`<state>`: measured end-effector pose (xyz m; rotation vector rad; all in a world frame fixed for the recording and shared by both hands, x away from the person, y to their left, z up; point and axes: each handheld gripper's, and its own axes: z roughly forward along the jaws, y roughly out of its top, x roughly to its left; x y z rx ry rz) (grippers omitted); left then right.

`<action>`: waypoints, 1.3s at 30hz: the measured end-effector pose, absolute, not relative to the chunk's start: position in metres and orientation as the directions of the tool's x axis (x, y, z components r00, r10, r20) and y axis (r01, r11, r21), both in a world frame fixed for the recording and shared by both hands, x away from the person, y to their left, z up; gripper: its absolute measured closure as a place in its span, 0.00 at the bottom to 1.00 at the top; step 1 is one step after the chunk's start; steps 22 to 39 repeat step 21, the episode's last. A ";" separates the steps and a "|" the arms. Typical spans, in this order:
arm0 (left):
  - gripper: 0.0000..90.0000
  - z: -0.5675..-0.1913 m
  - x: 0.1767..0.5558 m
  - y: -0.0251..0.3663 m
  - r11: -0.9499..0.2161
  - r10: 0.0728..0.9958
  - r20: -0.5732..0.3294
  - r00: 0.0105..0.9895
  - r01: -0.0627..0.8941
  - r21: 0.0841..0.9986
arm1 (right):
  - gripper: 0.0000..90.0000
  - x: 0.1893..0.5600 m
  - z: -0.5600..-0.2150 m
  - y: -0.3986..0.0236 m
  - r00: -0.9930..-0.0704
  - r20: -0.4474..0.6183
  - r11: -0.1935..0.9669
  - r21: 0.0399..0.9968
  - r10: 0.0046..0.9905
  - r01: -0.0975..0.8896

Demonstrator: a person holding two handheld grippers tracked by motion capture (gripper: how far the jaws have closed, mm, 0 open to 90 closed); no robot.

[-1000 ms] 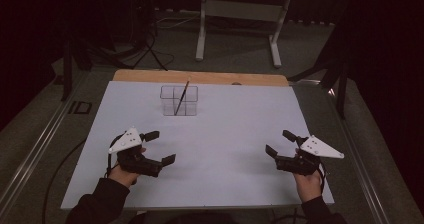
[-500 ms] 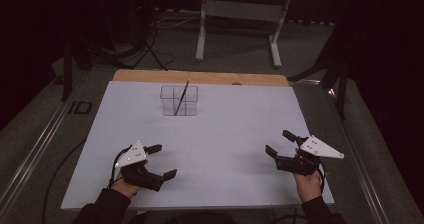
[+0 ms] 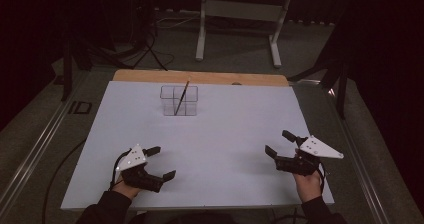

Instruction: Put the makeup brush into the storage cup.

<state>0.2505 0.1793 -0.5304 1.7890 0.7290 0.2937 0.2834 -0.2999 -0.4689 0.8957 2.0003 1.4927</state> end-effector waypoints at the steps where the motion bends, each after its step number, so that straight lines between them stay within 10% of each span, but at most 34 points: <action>1: 0.00 -0.531 0.251 0.179 -0.183 0.612 -0.155 0.775 0.329 0.926 | 0.16 0.283 -0.469 -0.300 -0.668 0.002 0.190 0.958 0.744 0.214; 39: 0.00 -0.529 0.256 0.186 -0.138 0.648 -0.171 0.742 0.335 0.932 | 0.16 0.285 -0.471 -0.299 -0.675 0.008 0.193 0.955 0.738 0.223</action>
